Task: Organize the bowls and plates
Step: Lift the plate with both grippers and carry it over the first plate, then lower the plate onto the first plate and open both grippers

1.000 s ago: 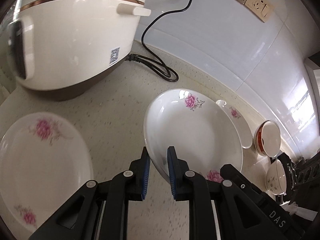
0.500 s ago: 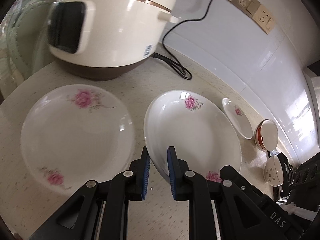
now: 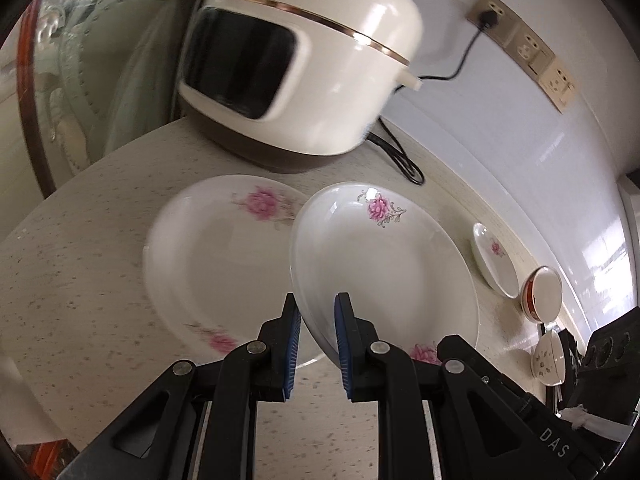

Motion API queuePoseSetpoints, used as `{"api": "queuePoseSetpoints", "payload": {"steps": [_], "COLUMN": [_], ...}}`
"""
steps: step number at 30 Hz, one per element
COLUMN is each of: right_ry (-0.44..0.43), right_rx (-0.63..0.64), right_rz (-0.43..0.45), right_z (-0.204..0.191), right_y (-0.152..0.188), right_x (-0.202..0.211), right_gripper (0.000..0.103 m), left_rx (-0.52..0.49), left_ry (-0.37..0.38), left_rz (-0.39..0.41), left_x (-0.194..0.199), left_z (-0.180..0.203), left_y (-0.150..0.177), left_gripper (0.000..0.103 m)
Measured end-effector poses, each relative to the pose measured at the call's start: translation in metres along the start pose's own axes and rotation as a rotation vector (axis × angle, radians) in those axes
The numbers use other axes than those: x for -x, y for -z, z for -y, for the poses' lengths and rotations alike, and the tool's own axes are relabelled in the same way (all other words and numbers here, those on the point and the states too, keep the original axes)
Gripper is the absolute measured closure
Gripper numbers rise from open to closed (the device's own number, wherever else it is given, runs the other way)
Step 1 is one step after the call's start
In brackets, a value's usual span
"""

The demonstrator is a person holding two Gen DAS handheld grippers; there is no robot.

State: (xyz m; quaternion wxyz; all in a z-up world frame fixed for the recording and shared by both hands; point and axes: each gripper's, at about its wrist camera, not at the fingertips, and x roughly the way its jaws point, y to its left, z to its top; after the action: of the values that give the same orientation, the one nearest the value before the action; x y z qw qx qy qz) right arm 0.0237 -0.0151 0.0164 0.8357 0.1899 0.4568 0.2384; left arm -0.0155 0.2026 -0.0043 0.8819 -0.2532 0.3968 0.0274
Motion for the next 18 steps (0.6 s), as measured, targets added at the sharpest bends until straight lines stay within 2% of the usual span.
{"api": "queuePoseSetpoints", "payload": {"steps": [18], "right_ry": [-0.017], "right_rx": [0.066], "right_rz": [-0.096], "right_z": [-0.033], "right_y": [0.003], "right_x": [-0.040], "right_gripper": [0.070], "left_rx": [0.080], "left_ry": [-0.064], "left_rz": [0.015], "left_x": [0.012], "left_z": [-0.038], "left_y": [0.001], "left_gripper": [0.084]}}
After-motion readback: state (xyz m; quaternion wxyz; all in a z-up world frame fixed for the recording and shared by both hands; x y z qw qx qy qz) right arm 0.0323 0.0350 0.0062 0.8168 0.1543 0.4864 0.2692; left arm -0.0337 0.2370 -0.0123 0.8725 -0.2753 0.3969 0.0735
